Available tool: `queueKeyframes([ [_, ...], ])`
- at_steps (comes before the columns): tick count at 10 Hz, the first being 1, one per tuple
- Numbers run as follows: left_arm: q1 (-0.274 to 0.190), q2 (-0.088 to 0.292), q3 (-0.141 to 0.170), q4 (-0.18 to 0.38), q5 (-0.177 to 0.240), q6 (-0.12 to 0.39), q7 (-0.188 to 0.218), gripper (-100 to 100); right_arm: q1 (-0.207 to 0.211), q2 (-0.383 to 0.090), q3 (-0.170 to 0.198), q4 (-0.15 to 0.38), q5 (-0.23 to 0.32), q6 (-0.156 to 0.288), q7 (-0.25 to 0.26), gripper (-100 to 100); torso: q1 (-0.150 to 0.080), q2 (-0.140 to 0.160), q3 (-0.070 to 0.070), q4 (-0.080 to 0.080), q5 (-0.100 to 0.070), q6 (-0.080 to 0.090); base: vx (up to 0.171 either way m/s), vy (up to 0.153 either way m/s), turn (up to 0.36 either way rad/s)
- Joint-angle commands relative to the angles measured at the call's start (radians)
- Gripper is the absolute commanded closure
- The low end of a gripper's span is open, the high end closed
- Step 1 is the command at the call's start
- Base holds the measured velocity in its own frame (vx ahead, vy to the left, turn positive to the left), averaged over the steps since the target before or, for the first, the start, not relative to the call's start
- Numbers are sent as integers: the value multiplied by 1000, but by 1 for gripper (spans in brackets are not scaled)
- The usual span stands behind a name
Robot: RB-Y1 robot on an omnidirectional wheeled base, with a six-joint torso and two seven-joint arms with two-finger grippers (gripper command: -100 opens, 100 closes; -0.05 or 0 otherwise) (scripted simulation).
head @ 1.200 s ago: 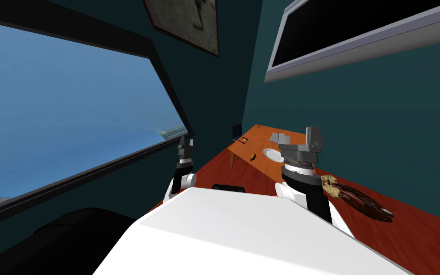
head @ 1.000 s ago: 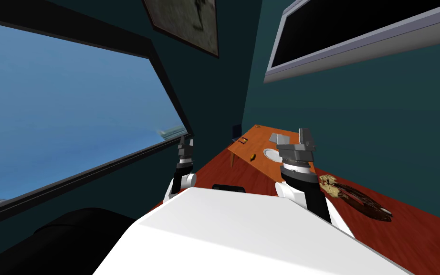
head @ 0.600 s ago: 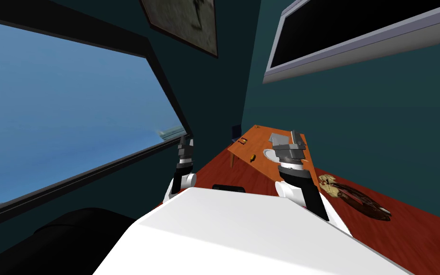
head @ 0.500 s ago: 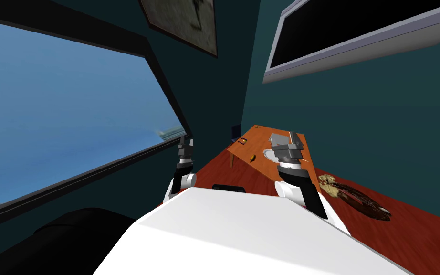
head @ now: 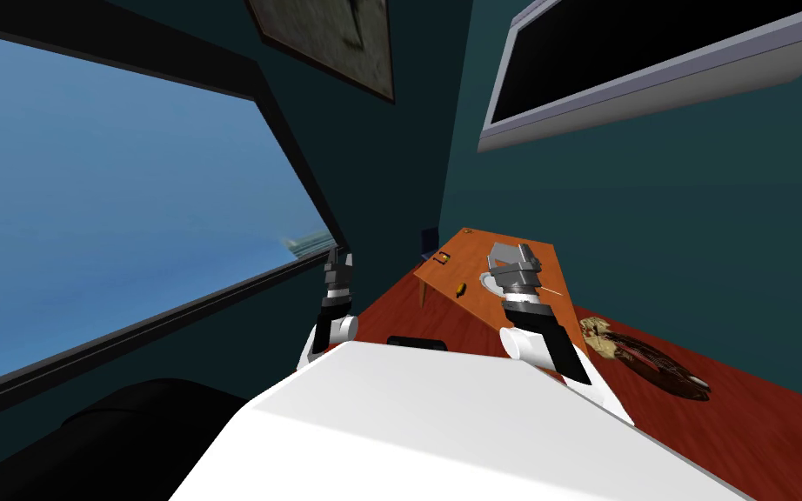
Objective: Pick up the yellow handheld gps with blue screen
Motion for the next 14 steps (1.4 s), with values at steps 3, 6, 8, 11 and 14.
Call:
queueKeyframes([
  [3, 0, 0, 0, 0, 0, 0, 0, 0, -32, -12, -5, 77, -63, 85, -103, -100, 0, 0, 0, 0, 0, 0, 41, 4, -26],
  [6, 0, 0, 0, 0, 0, 0, 0, 0, -45, -17, -8, 104, -91, 124, -152, -100, 0, 0, 0, 0, 0, 0, 30, 8, -21],
  [8, 0, 0, 0, 0, 0, 0, 0, 0, -59, -22, -11, 132, -119, 165, -197, -100, 0, 0, 0, 0, 0, 0, 40, 4, -18],
  [11, 0, 0, 0, 0, 0, 0, 0, 0, -89, -32, -17, 193, -178, 249, -285, -100, 0, 0, 0, 0, 0, 0, 39, 2, -27],
  [14, 0, 0, 0, 0, 0, 0, 0, 0, -104, -38, -21, 225, -208, 293, -339, -100, 0, 0, 0, 0, 0, 0, 36, 5, -20],
])
